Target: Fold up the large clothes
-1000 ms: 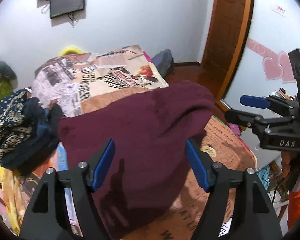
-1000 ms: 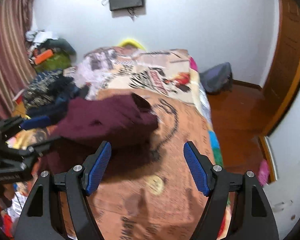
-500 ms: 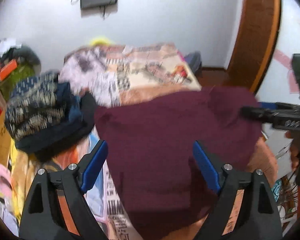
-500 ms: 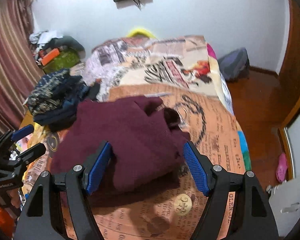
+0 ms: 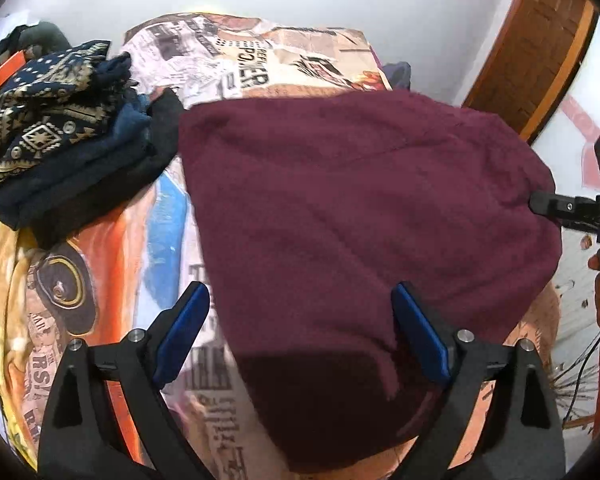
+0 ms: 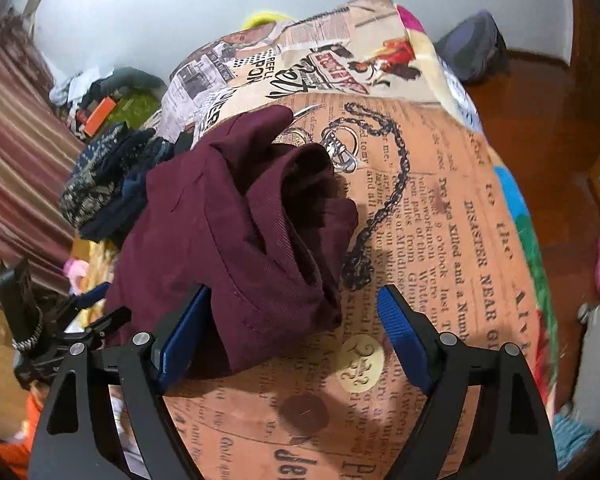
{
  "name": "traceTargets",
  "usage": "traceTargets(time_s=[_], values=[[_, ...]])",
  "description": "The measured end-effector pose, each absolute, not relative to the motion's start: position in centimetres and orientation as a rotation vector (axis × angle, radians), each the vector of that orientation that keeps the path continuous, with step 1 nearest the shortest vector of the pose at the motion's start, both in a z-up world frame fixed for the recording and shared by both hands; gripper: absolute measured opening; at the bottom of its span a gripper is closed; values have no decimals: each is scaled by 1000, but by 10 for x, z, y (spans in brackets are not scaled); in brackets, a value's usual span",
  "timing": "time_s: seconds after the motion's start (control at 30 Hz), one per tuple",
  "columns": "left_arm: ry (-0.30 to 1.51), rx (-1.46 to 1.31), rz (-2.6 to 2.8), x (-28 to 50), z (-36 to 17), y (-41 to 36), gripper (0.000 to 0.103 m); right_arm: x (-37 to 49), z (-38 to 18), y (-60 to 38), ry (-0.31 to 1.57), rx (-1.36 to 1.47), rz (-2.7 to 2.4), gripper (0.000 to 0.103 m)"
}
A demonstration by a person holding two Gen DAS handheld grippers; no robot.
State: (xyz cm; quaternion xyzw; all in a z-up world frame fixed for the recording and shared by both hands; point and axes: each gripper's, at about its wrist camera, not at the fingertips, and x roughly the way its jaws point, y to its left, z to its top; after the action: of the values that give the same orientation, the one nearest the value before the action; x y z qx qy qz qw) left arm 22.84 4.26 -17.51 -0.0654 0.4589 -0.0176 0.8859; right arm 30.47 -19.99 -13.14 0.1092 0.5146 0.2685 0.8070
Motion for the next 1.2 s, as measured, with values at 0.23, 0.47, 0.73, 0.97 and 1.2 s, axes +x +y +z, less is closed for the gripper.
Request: traceTargets(time_s=[0.23, 0.47, 0.73, 0.97, 1.2], values=[[893, -261, 94, 240, -159, 92, 93, 308, -110, -194, 1040, 288, 600, 82], [986, -457, -6, 252, -191, 108, 93, 326, -146, -191, 1172, 317, 600, 85], [1034, -622, -84, 268, -215, 109, 93, 340, -174, -202, 1272, 468, 658, 98], [1075, -730, -134, 292, -228, 107, 95, 351, -177, -184, 1297, 470, 708, 98], [1087, -788, -141, 301, -232, 109, 96, 352, -173, -183, 1264, 455, 733, 93]])
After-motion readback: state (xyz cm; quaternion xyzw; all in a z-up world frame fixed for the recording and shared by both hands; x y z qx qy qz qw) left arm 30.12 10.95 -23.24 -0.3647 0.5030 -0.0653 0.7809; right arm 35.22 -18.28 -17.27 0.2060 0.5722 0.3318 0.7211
